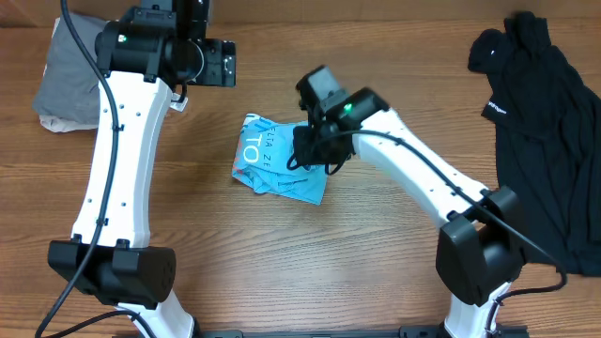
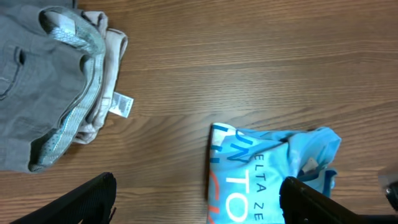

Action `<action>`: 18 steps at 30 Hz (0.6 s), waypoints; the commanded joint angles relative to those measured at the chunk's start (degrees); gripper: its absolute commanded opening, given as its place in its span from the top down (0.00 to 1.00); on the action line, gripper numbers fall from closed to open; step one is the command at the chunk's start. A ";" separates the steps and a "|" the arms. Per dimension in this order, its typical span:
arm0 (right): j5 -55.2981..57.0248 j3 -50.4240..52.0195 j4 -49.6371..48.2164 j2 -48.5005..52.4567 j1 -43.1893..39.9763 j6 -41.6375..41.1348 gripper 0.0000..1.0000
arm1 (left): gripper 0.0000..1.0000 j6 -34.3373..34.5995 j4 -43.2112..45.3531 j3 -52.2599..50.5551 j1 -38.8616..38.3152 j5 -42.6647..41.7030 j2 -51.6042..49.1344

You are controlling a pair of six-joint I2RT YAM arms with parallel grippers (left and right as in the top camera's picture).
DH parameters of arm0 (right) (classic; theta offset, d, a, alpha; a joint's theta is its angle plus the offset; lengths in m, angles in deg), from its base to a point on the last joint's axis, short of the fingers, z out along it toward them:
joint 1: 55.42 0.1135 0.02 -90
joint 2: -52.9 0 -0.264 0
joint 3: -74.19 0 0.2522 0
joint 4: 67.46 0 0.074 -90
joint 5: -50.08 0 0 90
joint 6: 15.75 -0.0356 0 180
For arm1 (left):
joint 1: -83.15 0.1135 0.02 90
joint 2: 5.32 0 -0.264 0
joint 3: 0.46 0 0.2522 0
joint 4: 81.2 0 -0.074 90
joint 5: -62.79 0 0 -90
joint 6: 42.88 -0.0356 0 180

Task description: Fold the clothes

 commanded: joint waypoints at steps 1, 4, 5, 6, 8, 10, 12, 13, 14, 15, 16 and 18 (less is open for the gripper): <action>4.48 2.49 -2.54 0.11 -0.94 -11.45 0.58 | 0.13 -0.92 -0.33 0.59 0.39 0.74 -0.50; 4.55 2.69 -2.91 0.20 -1.70 -12.24 0.59 | 0.13 -0.92 -0.61 0.59 0.42 0.72 -0.50; 4.57 2.69 -2.95 0.20 -1.75 -12.24 0.58 | 0.13 -0.92 -0.59 0.59 0.42 0.74 -0.50; 4.68 2.69 -2.89 0.22 -1.79 -12.24 0.59 | 0.13 -0.92 -0.57 0.59 0.42 0.74 -0.50; 4.68 2.69 -2.62 0.37 -1.79 -12.59 0.59 | 0.13 -0.92 -0.59 0.59 0.42 0.74 -0.50; 4.63 2.69 -2.12 0.96 -1.79 -13.53 0.59 | 0.13 -0.92 -0.68 0.59 0.42 0.74 -0.50; 4.52 2.69 -1.77 1.75 -1.68 -13.53 0.65 | 0.13 -0.94 -0.70 0.59 0.42 0.74 -0.50; 4.35 2.71 -1.70 2.34 -1.57 -13.51 0.67 | 0.13 -0.94 -0.70 0.59 0.42 0.74 -0.50; 3.87 2.71 -1.70 2.64 -1.46 -13.51 0.68 | 0.13 -0.96 -0.70 0.59 0.42 0.74 -0.50; 3.23 2.71 -1.73 2.99 -1.38 -13.49 0.73 | 0.13 -1.16 -0.76 0.59 0.42 0.74 -0.50; 2.99 2.71 -1.70 2.99 -1.31 -13.49 0.74 | 0.13 -1.16 -0.79 0.59 0.42 0.76 -0.50; 2.58 2.71 -1.46 2.99 -1.25 -13.44 0.75 | 0.13 -1.14 -0.79 0.59 0.42 0.74 -0.50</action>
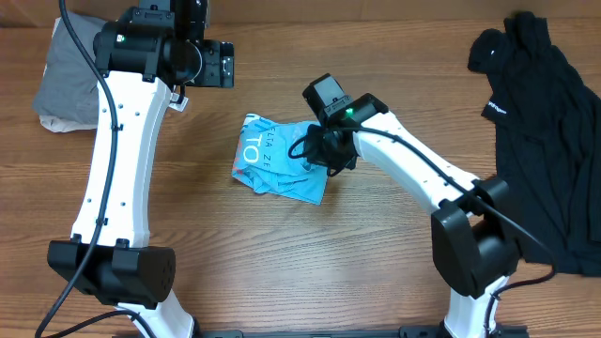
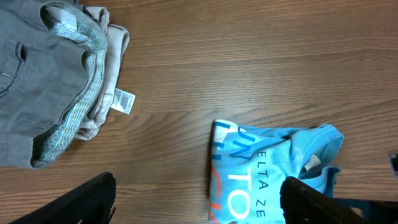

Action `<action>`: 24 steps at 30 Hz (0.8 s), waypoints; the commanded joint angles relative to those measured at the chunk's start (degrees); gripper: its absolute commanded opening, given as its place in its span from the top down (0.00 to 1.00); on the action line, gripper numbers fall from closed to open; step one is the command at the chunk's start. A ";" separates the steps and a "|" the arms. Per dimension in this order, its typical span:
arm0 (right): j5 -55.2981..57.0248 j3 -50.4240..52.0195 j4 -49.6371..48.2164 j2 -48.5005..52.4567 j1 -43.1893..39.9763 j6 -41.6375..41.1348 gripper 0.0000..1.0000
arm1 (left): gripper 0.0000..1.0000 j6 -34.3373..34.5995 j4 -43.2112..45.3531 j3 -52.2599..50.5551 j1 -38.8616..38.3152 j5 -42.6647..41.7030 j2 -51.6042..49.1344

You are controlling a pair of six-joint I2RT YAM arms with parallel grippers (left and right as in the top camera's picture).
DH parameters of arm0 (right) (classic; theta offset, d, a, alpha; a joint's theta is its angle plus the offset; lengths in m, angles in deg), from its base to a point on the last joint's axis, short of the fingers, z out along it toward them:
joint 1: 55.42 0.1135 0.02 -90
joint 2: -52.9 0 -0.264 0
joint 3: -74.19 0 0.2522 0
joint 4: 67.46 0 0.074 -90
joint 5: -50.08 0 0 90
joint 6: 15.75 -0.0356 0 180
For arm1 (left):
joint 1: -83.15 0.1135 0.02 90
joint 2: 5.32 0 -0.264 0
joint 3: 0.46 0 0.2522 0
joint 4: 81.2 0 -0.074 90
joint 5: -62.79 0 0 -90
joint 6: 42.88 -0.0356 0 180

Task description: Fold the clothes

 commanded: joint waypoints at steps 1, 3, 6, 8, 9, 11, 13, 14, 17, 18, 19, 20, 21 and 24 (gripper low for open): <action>-0.85 0.31 0.20 0.61 0.55 -0.31 0.75 | 0.13 -1.07 -0.11 0.59 0.31 0.55 -0.48; -0.83 0.33 0.83 0.63 0.90 -0.31 0.75 | 0.13 -1.07 -0.15 0.59 0.31 0.55 -0.48; -0.85 0.33 0.50 0.63 1.36 -0.33 0.75 | 0.13 -1.07 -0.15 0.59 0.31 0.55 -0.48; -0.85 0.33 0.00 0.63 1.53 -0.35 0.75 | 0.13 -1.07 -0.26 0.59 0.31 0.55 -0.48; -0.85 0.33 -0.24 0.66 1.70 -0.33 0.75 | 0.13 -1.07 -0.31 0.59 0.31 0.55 -0.48; -0.90 0.33 -0.57 0.76 2.16 -0.35 0.75 | 0.13 -1.07 -0.44 0.59 0.31 0.55 -0.48; -0.87 0.33 -0.50 0.98 2.67 -0.33 0.75 | 0.13 -1.07 -0.55 0.59 0.31 0.55 -0.48; -0.87 0.33 -0.26 1.07 2.86 -0.33 0.75 | 0.13 -1.07 -0.59 0.59 0.31 0.55 -0.48; -0.87 0.33 0.52 1.09 2.91 -0.13 0.83 | 0.13 -1.07 -0.76 0.59 0.31 0.55 -0.48; -0.85 0.33 0.79 1.11 2.95 -0.13 0.88 | 0.13 -1.07 -0.83 0.59 0.31 0.55 -0.48; -0.85 0.33 0.96 1.11 2.95 -0.13 0.95 | 0.13 -1.07 -0.87 0.59 0.31 0.55 -0.48; -0.85 0.33 1.18 1.11 2.95 -0.15 0.96 | 0.13 -1.07 -0.92 0.59 0.31 0.55 -0.48; -0.85 0.33 1.44 1.11 2.95 -0.15 0.96 | 0.13 -1.07 -0.94 0.59 0.31 0.55 -0.48; -0.92 0.33 4.35 0.70 2.95 -0.15 0.96 | 0.13 -1.18 -0.96 0.59 0.31 0.61 -0.48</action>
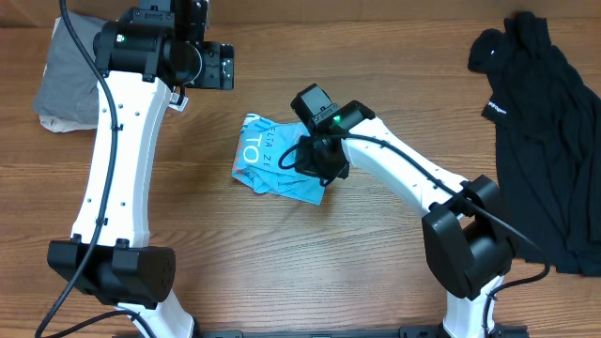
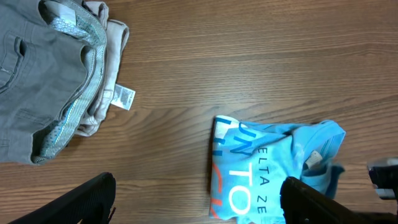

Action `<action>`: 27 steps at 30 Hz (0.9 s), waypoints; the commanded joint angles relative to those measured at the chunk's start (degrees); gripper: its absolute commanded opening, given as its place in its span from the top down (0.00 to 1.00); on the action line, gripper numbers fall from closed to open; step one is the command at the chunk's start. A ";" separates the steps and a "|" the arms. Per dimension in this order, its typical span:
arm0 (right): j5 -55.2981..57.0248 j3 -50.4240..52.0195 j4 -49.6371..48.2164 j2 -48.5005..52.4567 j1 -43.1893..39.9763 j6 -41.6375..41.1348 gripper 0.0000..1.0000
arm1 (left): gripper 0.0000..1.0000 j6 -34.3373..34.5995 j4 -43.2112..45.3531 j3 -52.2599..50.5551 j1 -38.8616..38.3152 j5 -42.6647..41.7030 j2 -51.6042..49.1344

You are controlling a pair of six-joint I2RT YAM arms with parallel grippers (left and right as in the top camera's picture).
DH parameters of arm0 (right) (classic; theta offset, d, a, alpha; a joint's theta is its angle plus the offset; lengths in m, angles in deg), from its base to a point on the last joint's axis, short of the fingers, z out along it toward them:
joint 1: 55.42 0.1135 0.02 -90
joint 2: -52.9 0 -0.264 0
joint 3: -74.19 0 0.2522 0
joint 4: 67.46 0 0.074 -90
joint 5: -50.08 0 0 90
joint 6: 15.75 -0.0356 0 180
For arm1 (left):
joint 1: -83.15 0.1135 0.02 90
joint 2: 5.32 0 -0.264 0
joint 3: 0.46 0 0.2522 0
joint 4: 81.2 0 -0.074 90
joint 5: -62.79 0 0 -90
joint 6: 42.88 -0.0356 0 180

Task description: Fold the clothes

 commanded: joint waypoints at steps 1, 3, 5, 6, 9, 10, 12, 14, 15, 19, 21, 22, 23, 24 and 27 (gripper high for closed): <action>-0.02 0.24 5.20 -0.42 0.13 -0.07 0.96 | 0.12 -1.77 -0.09 0.59 0.31 0.61 -0.48; 0.00 0.24 9.49 -1.40 0.13 -0.07 0.96 | 0.12 -2.01 -0.11 0.59 0.31 0.72 -0.48; 0.13 0.24 12.63 -1.92 0.24 -0.07 0.96 | 0.12 -2.01 -0.15 0.59 0.31 0.79 -0.48; 0.20 0.24 14.47 -1.92 0.39 -0.07 0.96 | 0.12 -2.01 -0.17 0.59 0.31 0.76 -0.48; 0.66 1.03 14.91 -1.90 1.05 -0.07 0.96 | 0.12 -2.01 -0.22 0.59 0.31 0.76 -0.48; 0.59 1.51 14.34 -1.88 1.03 -0.09 0.96 | 0.11 -2.01 -0.22 0.59 0.31 0.83 -0.48; 0.57 2.58 13.33 -1.88 1.03 -0.31 0.96 | 0.11 -2.16 -0.22 0.59 0.31 1.14 -0.48; 0.13 4.46 12.28 -1.88 1.03 -0.31 0.96 | 0.11 -2.58 -0.22 0.59 0.31 1.42 -0.48; -0.44 5.57 11.87 -1.88 1.03 -0.33 0.95 | 0.11 -2.97 -0.22 0.59 0.31 1.42 -0.48; -2.89 9.22 10.97 -1.88 1.03 0.35 0.87 | 0.10 -3.10 -0.31 0.59 0.31 1.42 -0.48; -2.16 9.11 10.73 -2.64 1.03 0.37 0.87 | 0.10 -3.10 -0.28 0.59 0.31 1.40 -0.48; -1.97 9.05 10.34 -3.41 0.92 0.35 0.87 | 0.10 -3.10 -0.24 0.59 0.31 1.40 -0.48; -1.95 8.81 10.21 -4.92 0.50 0.35 0.87 | 0.10 -3.08 -0.24 0.59 0.31 1.38 -0.48; -1.92 8.66 10.10 -5.64 0.22 0.37 0.87 | 0.10 -3.08 -0.26 0.59 0.31 1.38 -0.48; -1.77 7.13 10.21 -10.78 -2.58 1.51 0.83 | 0.10 -3.10 -0.31 0.59 0.31 1.38 -0.48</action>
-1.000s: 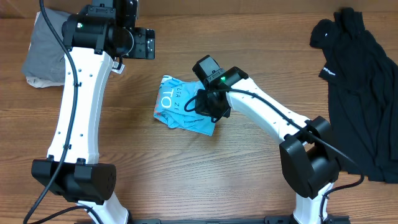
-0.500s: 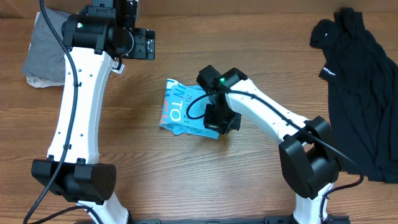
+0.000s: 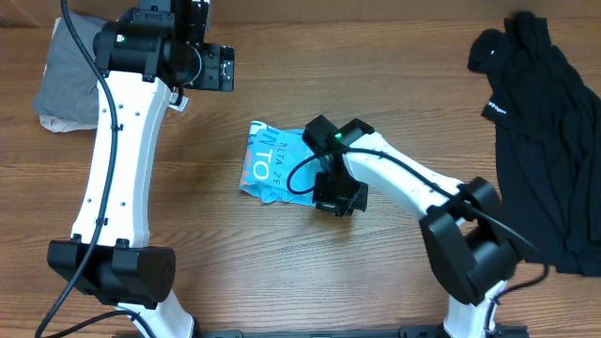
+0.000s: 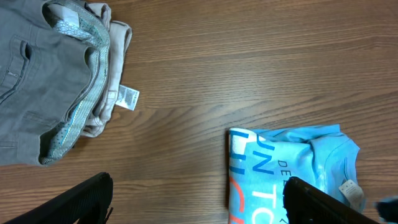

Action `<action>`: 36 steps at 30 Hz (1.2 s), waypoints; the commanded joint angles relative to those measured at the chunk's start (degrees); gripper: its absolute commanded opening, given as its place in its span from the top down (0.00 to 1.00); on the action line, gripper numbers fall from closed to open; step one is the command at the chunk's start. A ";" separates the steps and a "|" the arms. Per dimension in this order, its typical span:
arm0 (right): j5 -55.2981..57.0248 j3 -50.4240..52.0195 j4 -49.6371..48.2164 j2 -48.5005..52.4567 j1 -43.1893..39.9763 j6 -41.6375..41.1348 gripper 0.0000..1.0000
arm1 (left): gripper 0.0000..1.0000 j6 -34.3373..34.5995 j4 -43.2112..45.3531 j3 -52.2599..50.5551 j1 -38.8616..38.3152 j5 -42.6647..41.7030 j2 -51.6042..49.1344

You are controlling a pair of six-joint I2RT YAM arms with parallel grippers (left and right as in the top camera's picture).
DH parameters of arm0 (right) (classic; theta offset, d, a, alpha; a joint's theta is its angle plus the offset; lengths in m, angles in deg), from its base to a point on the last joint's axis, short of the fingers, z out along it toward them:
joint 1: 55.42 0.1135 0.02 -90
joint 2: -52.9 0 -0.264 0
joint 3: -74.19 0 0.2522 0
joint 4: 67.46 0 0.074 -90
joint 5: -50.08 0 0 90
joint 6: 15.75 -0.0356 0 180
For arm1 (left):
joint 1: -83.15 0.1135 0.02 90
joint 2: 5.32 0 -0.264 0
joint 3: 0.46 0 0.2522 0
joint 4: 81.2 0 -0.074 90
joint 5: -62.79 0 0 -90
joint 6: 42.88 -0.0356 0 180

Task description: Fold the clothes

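Note:
A folded light-blue shirt (image 3: 272, 161) with printed letters lies in the middle of the table; the left wrist view shows it too (image 4: 283, 171). My right gripper (image 3: 339, 194) sits low over the shirt's right edge and hides it; its fingers are out of sight. My left gripper (image 3: 212, 68) hangs high above the table to the upper left of the shirt, open, with bare wood between its fingers (image 4: 87, 198). A black garment (image 3: 549, 122) lies unfolded at the far right.
A stack of folded grey clothes (image 3: 58, 83) rests at the back left, with a white tag showing in the left wrist view (image 4: 127, 98). The black garment hangs over the table's right side. Both arm bases stand at the front edge.
My right gripper has moved toward the front right, from over the shirt's right part to its right edge. The shirt lies a little further right and looks narrower. The left arm has barely moved.
At every earlier moment my right gripper stood over the blue shirt's right half, shifting slightly from one to the other, while the left gripper hung open above. The shirt stayed put then; now it has shifted right with the gripper at its edge.

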 commanded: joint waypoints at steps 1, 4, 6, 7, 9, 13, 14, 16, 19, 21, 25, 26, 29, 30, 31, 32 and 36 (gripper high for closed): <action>0.28 -2.51 0.22 -9.07 -3.82 1.51 0.81 | 0.09 -1.33 0.00 0.59 0.31 0.68 -0.48; 0.39 -3.54 0.44 -15.41 -9.53 4.39 0.68 | 0.10 -1.33 0.00 0.59 0.26 -1.36 -0.48; 0.39 -3.54 0.26 -19.17 -14.91 7.08 0.50 | 0.12 -1.33 -0.02 0.57 -0.39 -4.35 -0.48; 0.28 -3.54 0.35 -20.57 -17.99 8.85 0.44 | 0.13 -1.36 -0.09 0.57 -0.87 -4.44 -0.50; -0.74 -3.54 1.22 -22.21 -24.94 13.31 0.40 | 0.16 -1.81 -0.17 0.42 -3.37 -4.20 -0.55; -2.54 -3.52 3.96 -22.08 -37.44 19.32 0.39 | 0.17 -2.62 -0.42 0.20 -11.41 -3.98 -2.78; -2.99 -3.52 4.24 -22.08 -39.50 20.02 0.38 | 0.17 -2.60 -0.44 0.20 -13.14 -3.93 -3.82; -4.09 -3.52 4.83 -22.08 -43.45 21.42 0.36 | 0.17 -2.08 -0.42 0.20 -18.51 -3.91 -7.82; -5.03 -3.52 5.29 -22.08 -46.03 22.86 0.35 | 0.17 -0.39 -0.48 0.20 -23.34 -2.67 -12.66; -4.98 -3.52 5.64 -22.08 -46.71 24.20 0.34 | 0.17 0.92 -1.14 0.20 -27.56 -0.15 -17.35; -5.01 -3.52 5.42 -22.08 -46.71 24.63 0.33 | 0.17 1.95 -2.49 0.20 -32.20 0.55 -22.10; -5.01 -3.52 5.31 -22.08 -46.71 24.61 0.33 | 0.17 1.95 -2.71 0.20 -32.92 0.94 -22.64; -5.03 -3.52 5.25 -22.08 -46.71 24.61 0.32 | 0.16 2.67 -3.93 0.20 -36.28 5.60 -24.96; -5.03 -3.52 5.27 -22.08 -46.69 24.59 0.32 | 0.16 3.32 -4.33 0.20 -37.11 7.39 -25.62; -5.03 -3.52 5.29 -22.08 -46.71 24.61 0.32 | 0.15 4.59 -5.18 0.20 -38.01 10.16 -26.32; -5.03 -3.52 5.31 -22.08 -46.71 24.61 0.32 | 0.15 5.40 -5.66 0.20 -38.21 11.43 -26.51; -5.03 -3.52 5.27 -22.08 -46.69 24.61 0.32 | 0.16 8.61 -8.22 0.17 -37.83 14.21 -29.55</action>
